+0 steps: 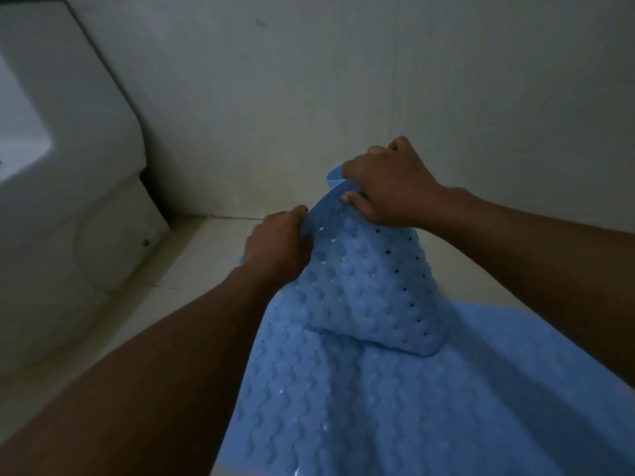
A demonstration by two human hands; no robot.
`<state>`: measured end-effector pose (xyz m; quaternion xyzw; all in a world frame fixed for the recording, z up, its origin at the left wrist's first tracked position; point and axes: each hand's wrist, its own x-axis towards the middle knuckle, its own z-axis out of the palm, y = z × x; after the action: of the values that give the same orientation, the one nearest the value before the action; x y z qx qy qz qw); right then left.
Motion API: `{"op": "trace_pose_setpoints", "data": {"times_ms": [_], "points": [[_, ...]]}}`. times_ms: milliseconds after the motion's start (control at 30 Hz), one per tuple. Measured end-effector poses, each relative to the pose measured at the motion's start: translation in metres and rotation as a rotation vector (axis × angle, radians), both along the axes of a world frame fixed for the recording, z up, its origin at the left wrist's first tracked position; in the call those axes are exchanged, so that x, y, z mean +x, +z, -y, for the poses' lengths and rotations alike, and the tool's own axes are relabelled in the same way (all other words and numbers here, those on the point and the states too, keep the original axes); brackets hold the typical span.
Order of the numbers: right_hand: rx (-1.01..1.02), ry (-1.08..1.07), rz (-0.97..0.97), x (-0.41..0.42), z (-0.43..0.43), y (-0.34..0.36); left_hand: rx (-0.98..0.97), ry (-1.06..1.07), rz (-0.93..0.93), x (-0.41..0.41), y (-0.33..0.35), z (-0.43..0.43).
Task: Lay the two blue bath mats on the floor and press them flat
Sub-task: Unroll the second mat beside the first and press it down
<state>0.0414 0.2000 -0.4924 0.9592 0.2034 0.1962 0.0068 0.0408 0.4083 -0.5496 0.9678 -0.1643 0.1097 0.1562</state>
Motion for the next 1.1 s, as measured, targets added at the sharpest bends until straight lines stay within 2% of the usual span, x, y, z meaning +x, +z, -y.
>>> {"op": "trace_pose_setpoints", "data": {"times_ms": [267, 467, 700, 933, 1100], "points": [[-0.072, -0.329, -0.228, -0.086, 0.002, 0.031, 0.008, -0.205, -0.054, -0.041, 0.037, -0.007], [-0.181, -0.523, -0.350, -0.164, 0.001, 0.039, 0.040, -0.316, 0.015, -0.082, 0.031, 0.007], [-0.144, -0.686, -0.246, -0.240, -0.005, 0.019, -0.001, -0.419, 0.069, -0.138, 0.010, 0.016], [-0.127, -0.584, -0.034, -0.271, -0.020, 0.001, 0.028, -0.409, 0.152, -0.159, -0.002, -0.012], [-0.187, -0.489, 0.024, -0.299, -0.035, -0.023, 0.035, -0.356, 0.157, -0.192, -0.014, -0.042]]}}
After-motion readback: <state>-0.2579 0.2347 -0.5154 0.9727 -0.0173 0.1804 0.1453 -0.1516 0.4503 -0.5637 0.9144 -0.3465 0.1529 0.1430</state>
